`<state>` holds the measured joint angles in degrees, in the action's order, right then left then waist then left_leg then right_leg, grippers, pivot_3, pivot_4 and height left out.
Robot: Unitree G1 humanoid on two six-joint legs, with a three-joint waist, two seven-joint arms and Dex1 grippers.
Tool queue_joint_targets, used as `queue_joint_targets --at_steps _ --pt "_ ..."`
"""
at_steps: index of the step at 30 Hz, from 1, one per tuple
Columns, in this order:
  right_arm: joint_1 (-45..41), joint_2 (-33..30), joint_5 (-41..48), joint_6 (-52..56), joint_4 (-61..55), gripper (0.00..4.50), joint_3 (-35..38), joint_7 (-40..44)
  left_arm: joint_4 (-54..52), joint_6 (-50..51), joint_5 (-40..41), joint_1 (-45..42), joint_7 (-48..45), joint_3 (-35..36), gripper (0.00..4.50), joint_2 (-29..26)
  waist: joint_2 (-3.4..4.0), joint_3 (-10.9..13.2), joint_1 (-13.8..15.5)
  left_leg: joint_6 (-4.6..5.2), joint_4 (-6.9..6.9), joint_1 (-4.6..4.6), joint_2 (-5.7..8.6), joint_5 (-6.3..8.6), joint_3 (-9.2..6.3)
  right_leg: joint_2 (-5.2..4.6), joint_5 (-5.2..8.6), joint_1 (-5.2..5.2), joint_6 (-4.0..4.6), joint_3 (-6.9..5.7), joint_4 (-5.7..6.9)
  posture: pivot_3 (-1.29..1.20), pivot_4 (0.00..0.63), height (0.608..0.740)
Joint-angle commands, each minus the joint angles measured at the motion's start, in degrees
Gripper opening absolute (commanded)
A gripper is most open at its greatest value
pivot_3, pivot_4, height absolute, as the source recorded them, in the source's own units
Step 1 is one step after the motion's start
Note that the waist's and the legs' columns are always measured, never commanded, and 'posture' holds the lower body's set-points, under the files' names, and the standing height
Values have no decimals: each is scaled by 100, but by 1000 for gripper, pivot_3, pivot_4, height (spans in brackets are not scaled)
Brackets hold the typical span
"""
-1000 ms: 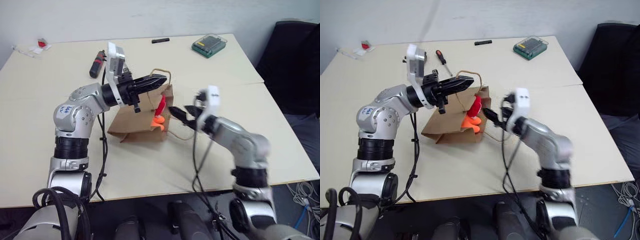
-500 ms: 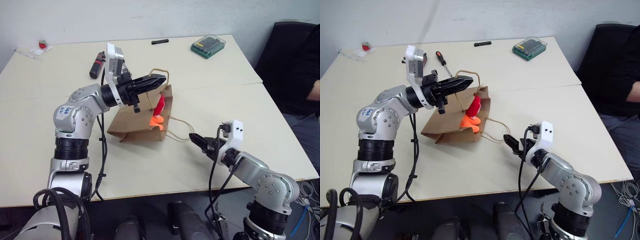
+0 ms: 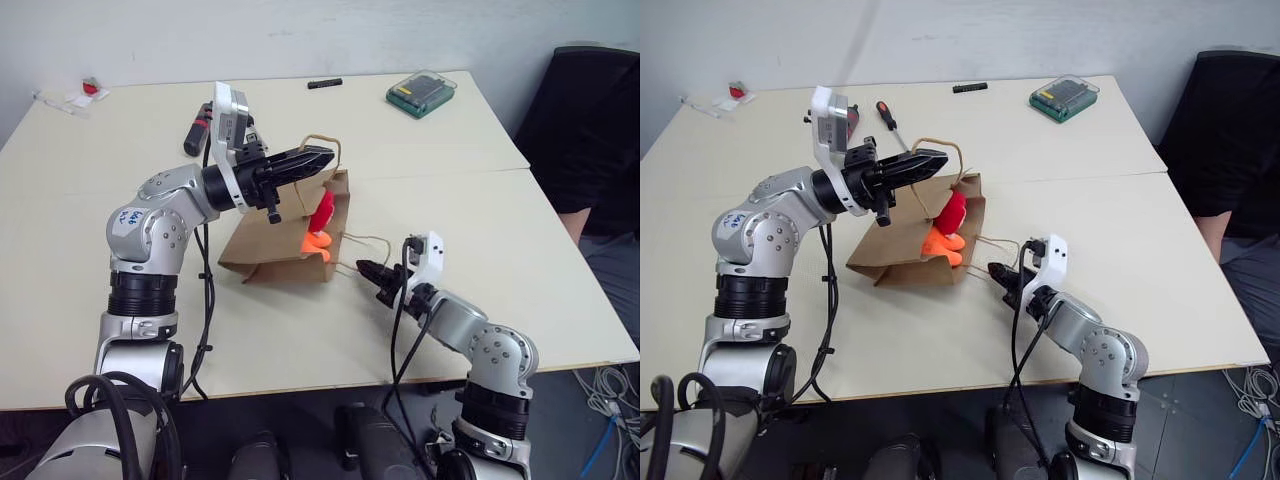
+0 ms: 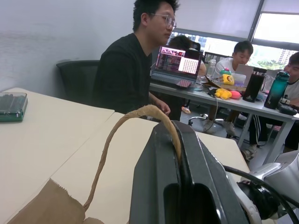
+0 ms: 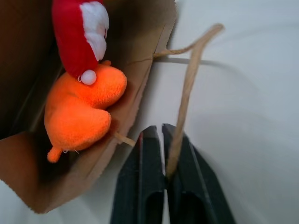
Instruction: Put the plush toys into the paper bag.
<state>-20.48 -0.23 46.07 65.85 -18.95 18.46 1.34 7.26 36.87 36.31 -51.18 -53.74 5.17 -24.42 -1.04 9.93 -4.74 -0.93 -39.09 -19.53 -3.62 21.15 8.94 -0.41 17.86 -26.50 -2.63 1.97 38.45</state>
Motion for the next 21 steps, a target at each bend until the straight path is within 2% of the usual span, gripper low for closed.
queue_joint_targets --at_steps 1,8,10,12,16,21 --pt "-103 -318 212 -231 -556 35 101 141 -197 -83 25 -45 32 83 0 -42 0 0 -3 0 0 0 0 0 0 0 0 0 0 0 0 0 150 740" --pt "-1549 -1881 1091 -83 -1200 35 574 408 264 -360 112 -501 617 542 0 263 10 8 -3 1 -1 -3 0 0 -1 1 -1 -5 -2 -1 4 0 150 740" --pt "-1875 -2312 1008 -114 -1247 35 331 579 394 -452 72 -618 652 552 0 344 10 7 -2 0 2 -2 -2 0 -2 5 -1 -4 -1 -1 1 0 150 740" --pt "-1969 -2848 496 -297 -1353 35 -335 904 498 -551 6 -670 653 493 0 439 10 7 -1 0 10 -2 -3 0 -3 6 0 -2 0 -2 -12 0 150 740" --pt "-1718 -2990 -331 -883 -1192 35 -1232 1033 527 -679 -92 -554 623 321 0 647 9 7 3 1 15 -5 -2 0 -1 3 -2 2 -4 -2 -30 0 150 740" --pt "-1426 -3023 -852 -1315 -1239 35 -1672 1242 391 -631 -65 -423 648 283 0 694 9 7 10 2 7 -18 -2 0 -3 2 -3 -8 -6 -6 -26 0 150 740"
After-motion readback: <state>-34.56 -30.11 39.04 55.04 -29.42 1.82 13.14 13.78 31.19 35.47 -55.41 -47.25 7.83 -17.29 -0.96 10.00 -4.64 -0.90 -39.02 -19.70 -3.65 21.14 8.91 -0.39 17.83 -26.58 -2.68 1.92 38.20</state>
